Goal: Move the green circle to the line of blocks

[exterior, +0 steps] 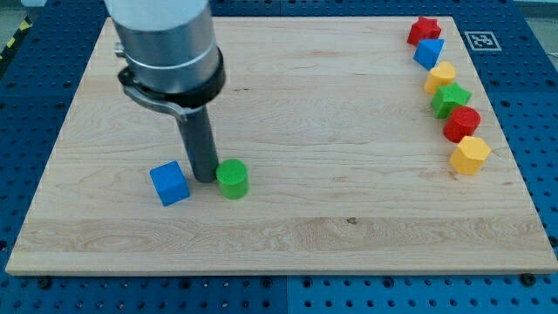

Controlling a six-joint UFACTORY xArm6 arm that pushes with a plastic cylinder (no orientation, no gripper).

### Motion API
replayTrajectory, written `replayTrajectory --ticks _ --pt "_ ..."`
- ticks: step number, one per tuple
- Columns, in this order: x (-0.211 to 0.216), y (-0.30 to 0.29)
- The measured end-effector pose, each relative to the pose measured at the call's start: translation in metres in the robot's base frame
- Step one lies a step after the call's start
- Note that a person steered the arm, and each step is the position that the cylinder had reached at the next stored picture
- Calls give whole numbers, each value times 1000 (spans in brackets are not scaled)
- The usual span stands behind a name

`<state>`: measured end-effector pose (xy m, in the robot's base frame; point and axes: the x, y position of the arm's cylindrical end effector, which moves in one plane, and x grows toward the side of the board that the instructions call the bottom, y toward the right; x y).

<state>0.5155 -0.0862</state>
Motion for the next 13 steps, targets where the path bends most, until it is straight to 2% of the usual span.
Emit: replayTrajectory --ticks 4,6,8,11,13 --pt "73 132" --pt "71 145" --pt "49 123" --pt "47 181" --pt "18 194"
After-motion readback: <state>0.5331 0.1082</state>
